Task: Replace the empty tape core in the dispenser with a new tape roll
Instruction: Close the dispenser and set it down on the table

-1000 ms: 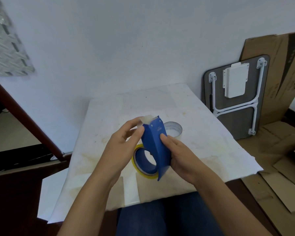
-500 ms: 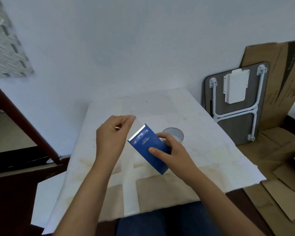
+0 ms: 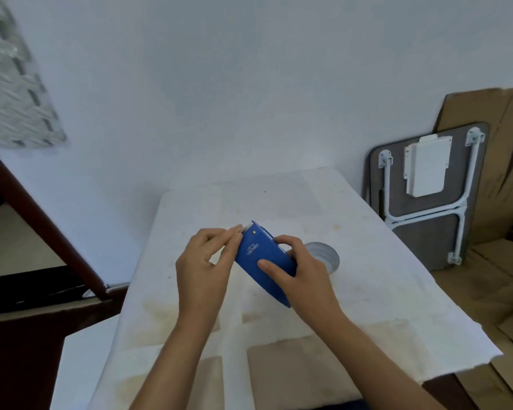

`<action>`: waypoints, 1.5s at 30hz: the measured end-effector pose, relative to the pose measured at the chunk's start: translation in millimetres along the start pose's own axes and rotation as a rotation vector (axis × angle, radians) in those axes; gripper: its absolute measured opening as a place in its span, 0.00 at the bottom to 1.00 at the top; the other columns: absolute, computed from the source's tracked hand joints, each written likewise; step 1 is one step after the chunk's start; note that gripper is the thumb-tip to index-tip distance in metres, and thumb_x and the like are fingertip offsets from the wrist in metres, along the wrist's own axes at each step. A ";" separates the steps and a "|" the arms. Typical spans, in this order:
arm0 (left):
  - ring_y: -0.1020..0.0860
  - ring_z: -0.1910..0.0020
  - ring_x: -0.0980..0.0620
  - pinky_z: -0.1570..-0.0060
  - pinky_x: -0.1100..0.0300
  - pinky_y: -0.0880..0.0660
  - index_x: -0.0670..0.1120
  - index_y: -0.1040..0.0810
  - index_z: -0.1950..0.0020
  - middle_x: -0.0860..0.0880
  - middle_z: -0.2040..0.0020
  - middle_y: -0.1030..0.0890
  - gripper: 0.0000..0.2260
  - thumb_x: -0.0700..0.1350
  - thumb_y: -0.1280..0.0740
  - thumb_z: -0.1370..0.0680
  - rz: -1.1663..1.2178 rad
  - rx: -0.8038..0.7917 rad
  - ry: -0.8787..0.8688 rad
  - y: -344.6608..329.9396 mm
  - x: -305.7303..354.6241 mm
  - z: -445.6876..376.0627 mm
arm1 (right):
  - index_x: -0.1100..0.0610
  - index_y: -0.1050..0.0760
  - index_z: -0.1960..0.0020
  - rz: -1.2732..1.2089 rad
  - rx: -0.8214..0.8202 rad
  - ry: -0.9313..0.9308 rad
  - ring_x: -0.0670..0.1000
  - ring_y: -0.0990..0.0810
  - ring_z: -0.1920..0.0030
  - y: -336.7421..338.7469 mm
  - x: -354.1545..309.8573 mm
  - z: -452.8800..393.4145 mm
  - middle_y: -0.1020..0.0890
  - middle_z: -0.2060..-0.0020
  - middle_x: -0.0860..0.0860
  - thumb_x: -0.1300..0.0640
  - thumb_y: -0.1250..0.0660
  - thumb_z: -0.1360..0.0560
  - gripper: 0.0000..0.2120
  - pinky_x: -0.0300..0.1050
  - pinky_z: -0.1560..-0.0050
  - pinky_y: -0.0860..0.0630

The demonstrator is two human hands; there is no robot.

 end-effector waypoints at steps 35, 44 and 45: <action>0.25 0.36 0.49 0.45 0.59 0.33 0.49 0.33 0.25 0.48 0.29 0.27 0.22 0.41 0.37 0.19 -0.199 -0.577 0.391 -121.4 -88.5 -70.7 | 0.57 0.36 0.37 0.932 -0.252 0.156 0.57 0.23 0.58 -17.2 18.0 -159.8 0.18 0.51 0.59 0.61 0.38 0.23 0.16 0.49 0.61 0.29; 0.27 0.33 0.47 0.43 0.60 0.34 0.48 0.37 0.22 0.47 0.26 0.29 0.26 0.38 0.37 0.19 -0.209 -0.571 0.413 -123.5 -88.2 -70.9 | 0.59 0.42 0.28 1.000 -0.232 0.155 0.57 0.23 0.55 -21.5 22.8 -166.0 0.18 0.46 0.58 0.59 0.38 0.23 0.25 0.50 0.53 0.31; 0.28 0.31 0.46 0.43 0.60 0.35 0.48 0.38 0.22 0.47 0.25 0.30 0.26 0.39 0.37 0.19 -0.212 -0.571 0.417 -122.6 -88.1 -70.2 | 0.58 0.42 0.28 0.991 -0.238 0.155 0.58 0.21 0.52 -22.3 24.4 -165.4 0.19 0.44 0.58 0.59 0.38 0.23 0.26 0.51 0.49 0.30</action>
Point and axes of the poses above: each hand's wrist, its own z-axis away from the middle knuckle, its own y-axis out of the back of the hand, x = y × z, the point moved 8 cm from there along -z, towards the middle knuckle
